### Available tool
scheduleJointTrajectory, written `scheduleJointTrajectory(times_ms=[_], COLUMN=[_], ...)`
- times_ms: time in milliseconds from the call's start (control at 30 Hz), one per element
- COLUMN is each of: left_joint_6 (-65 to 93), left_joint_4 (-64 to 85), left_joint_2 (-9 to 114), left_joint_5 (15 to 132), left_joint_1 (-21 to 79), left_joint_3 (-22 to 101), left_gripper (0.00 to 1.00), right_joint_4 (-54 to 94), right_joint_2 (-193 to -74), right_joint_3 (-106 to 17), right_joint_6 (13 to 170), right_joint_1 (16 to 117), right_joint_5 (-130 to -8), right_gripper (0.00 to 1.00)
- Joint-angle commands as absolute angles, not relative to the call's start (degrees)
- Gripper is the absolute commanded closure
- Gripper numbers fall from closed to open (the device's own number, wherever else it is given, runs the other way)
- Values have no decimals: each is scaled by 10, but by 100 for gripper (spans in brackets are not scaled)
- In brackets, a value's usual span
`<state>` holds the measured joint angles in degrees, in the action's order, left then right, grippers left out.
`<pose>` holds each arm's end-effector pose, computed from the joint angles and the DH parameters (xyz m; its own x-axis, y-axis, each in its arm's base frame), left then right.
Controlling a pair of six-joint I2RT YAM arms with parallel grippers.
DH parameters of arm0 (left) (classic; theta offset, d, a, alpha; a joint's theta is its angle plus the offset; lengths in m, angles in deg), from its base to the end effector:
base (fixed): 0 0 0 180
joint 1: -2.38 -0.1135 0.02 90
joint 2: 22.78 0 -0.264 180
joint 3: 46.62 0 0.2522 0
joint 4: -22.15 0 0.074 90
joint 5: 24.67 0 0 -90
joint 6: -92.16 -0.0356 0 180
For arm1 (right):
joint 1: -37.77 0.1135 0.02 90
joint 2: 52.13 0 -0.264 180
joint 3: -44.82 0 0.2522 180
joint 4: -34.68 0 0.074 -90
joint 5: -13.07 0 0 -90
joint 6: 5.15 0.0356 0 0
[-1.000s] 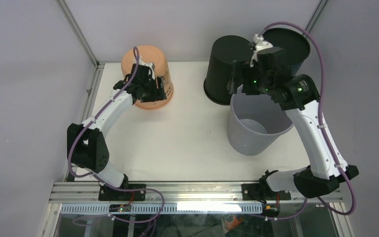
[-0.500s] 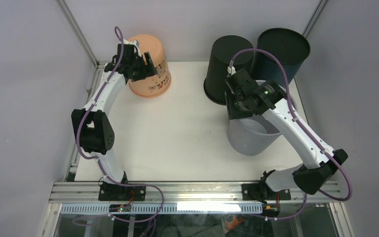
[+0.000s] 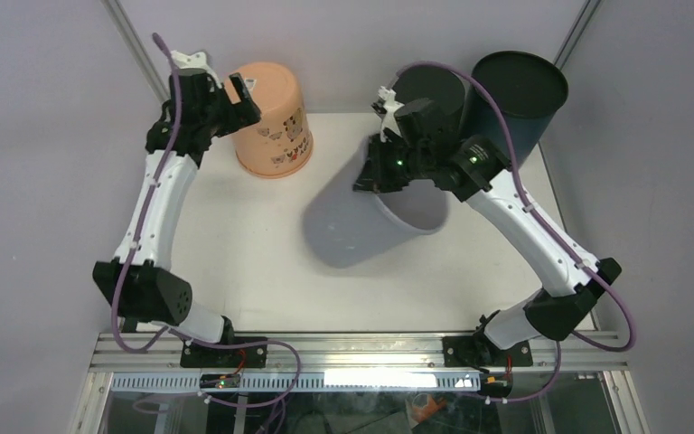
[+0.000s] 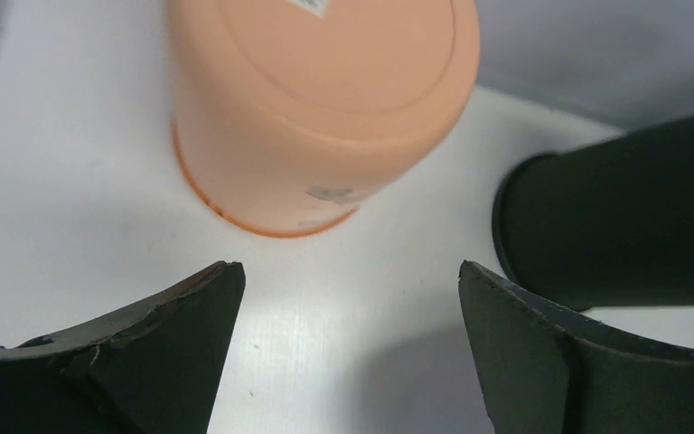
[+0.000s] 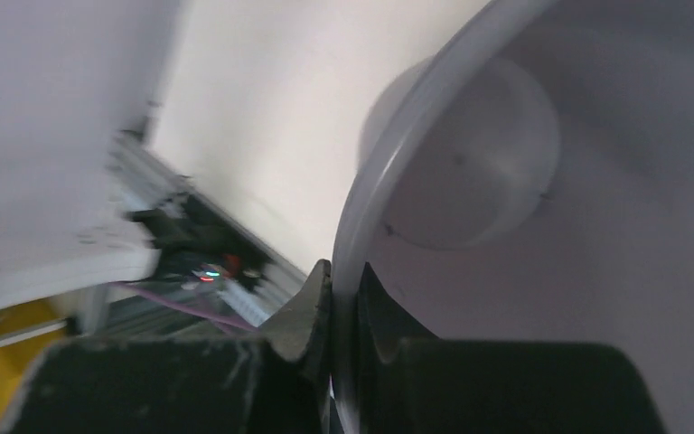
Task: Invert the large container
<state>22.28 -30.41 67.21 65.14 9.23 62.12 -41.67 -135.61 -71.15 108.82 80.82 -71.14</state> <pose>0.3474 -0.0416 0.3976 -0.5588 -0.2793 -0.7808 -0.0806 0.9554 -0.2841 0.2034 0.1949 0.4354 -0.7602 -0.1570 -0.6305 -0.4634 0.8111 0.3568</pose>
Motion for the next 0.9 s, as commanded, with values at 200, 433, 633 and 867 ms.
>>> scheduleJointTrajectory(times_ms=[200, 433, 633, 867], left_joint_6=[288, 304, 315, 314], left_joint_4=[-327, -321, -305, -297], left_joint_2=[554, 559, 554, 552], left_joint_5=[623, 745, 808, 827], left_joint_1=[-46, -47, -46, -45], left_joint_3=[704, 839, 825, 795], left_gripper=[3, 3, 3, 3], right_joint_4=[140, 516, 834, 1079], right_joint_2=[-1455, -1509, -1563, -1624], right_joint_3=[-652, -533, -421, -303], right_joint_6=[1304, 1527, 1723, 1885], right_joint_1=[849, 848, 845, 833], right_joint_5=[-387, -339, -369, -441], right_gripper=[100, 100, 100, 100])
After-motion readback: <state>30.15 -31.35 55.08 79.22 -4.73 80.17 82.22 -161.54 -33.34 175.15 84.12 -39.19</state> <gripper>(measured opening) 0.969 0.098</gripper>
